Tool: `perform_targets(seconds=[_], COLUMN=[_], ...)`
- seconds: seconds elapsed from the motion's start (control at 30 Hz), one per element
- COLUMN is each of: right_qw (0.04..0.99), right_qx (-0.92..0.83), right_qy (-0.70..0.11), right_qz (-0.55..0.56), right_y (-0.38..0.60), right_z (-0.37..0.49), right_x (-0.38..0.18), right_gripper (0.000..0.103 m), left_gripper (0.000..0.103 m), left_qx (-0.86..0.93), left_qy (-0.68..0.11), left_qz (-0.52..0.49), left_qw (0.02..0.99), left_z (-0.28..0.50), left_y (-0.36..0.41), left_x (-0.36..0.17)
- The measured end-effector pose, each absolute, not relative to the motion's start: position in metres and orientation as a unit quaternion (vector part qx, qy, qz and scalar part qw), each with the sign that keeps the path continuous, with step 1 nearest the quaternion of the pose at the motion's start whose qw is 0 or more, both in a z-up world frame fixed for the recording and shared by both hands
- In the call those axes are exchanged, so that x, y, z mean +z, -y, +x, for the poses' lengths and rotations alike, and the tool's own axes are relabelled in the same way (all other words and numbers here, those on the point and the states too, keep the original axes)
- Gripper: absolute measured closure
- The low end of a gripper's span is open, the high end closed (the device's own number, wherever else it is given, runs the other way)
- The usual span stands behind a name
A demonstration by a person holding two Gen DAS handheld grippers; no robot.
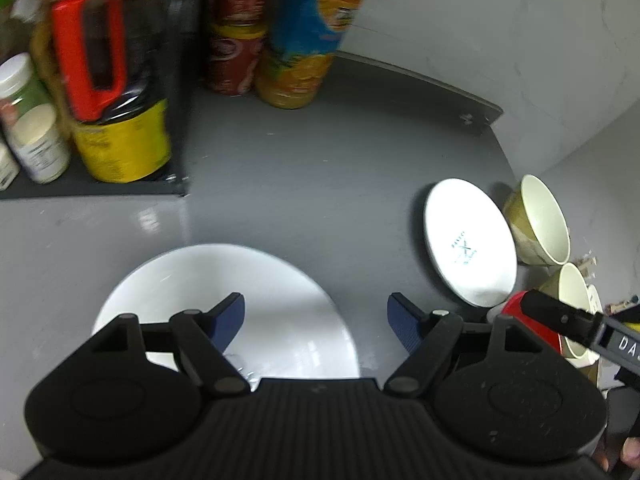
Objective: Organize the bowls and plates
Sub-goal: 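Close both grippers on the rim of the small 'BAKERY' plate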
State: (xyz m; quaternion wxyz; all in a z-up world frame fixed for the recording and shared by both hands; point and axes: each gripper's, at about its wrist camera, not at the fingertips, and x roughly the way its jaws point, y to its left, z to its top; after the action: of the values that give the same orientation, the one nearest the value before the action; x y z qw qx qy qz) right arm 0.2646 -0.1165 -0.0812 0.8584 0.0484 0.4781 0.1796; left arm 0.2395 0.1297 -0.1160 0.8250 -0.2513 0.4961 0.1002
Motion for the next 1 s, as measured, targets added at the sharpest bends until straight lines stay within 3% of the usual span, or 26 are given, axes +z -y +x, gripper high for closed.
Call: perform_targets(seconds=[0.47,0.77,1.0], right_qw=[0.860,0.843,0.823], right_qx=[0.165,0.176,0.187], right_qy=[-0.478,-0.504,-0.530], right_qz=[0.067,0.066,0.079], right_y=[0.173,0.199,0.215], right_z=[0.315,0.361,0.389], right_x=[-0.077,-0.091,-0.115], right_gripper=[0.016,0.022,0.041], left_gripper=[0.026,0.027,0.035], left_qx=[0.099,0.111,0.117], left_qy=[-0.484,-0.489,-0.488], left_qz=[-0.271,-0.302,-0.334], left_qw=[0.826,0.811,0.798], left_z=[0.293,0.327,0.346], left_y=[-0.089,-0.068,-0.059], left_x=[-0.119,-0.134,-0.151])
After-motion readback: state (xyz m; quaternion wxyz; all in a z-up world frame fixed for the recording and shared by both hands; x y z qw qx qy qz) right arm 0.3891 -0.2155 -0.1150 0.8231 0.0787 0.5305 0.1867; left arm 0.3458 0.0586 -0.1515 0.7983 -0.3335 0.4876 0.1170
